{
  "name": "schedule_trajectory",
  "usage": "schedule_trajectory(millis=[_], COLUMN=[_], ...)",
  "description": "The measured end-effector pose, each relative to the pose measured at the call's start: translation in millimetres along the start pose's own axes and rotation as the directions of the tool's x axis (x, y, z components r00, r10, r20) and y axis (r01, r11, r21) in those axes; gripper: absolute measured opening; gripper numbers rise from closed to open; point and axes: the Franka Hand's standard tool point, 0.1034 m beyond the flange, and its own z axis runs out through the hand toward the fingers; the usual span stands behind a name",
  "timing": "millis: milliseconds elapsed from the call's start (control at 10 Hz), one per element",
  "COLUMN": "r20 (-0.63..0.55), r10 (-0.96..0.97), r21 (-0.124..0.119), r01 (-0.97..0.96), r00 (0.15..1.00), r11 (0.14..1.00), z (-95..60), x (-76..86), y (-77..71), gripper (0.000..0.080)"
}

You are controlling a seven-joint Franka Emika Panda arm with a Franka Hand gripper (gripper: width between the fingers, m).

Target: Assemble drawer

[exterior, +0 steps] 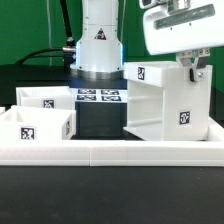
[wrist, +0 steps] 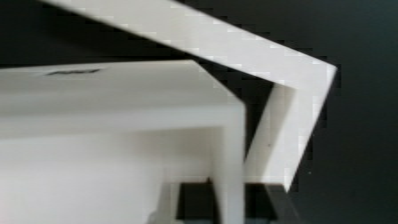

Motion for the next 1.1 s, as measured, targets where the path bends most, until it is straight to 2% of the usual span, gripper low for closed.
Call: schedule_trajectory(millis=[400,500,800,1100], r20=[0.032,0.036,0.042,0.044], r10=[0.289,0.291,0.289,0.284], r21=[-0.002,-0.012,-0.014,-0.013], r01=[-0.289,-0.291,-0.289,-0.284], r00=[0.957,0.956,0.956,0.958], r11=[0.957,0.957,0.957,0.959], z=[9.6,11.1,11.9,12.9], x=[5.9,6.8,10.9,11.5], y=[-22.0,-25.4,-37.5,-41.8], gripper=[0.0041,0.0041,0.0042,0.0042])
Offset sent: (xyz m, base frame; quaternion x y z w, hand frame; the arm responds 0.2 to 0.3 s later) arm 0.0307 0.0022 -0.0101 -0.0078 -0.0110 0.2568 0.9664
